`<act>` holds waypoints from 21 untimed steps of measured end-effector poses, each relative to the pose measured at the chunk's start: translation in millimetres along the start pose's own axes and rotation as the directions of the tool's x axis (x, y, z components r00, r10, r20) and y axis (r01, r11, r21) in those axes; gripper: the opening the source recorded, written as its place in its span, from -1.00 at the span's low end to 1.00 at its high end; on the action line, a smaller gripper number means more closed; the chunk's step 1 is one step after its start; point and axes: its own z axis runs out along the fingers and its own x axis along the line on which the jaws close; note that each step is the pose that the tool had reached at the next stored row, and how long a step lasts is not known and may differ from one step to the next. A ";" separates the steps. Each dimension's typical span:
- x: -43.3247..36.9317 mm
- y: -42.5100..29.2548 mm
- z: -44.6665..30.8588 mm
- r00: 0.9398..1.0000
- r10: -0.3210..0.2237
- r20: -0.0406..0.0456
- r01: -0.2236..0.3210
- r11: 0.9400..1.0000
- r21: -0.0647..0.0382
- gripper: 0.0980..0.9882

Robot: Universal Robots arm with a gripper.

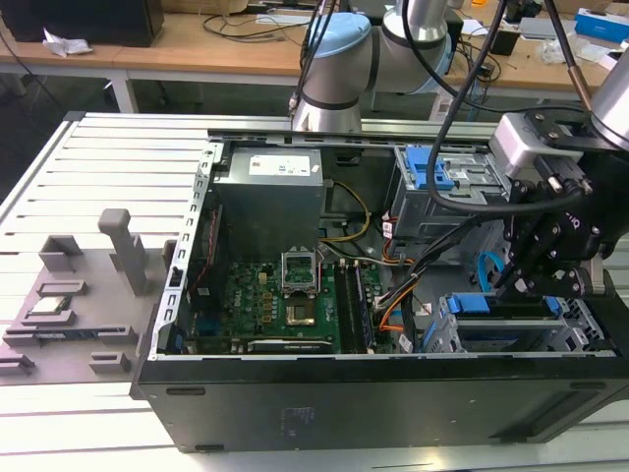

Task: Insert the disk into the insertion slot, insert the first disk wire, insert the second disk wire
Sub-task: 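Insert the second disk wire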

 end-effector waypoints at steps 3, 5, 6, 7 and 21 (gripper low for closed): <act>0.2 -0.1 0.4 1.000 0.000 0.000 0.000 1.000 0.000 -0.86; 0.2 -0.2 1.7 1.000 0.000 0.000 0.000 1.000 0.000 -0.86; 0.2 -0.3 2.4 1.000 0.000 0.000 0.000 1.000 0.000 -0.86; 0.2 -0.4 4.6 1.000 0.000 0.000 0.000 1.000 0.000 -0.86; -5.7 1.8 -25.6 1.000 0.000 0.000 0.000 1.000 0.000 -0.72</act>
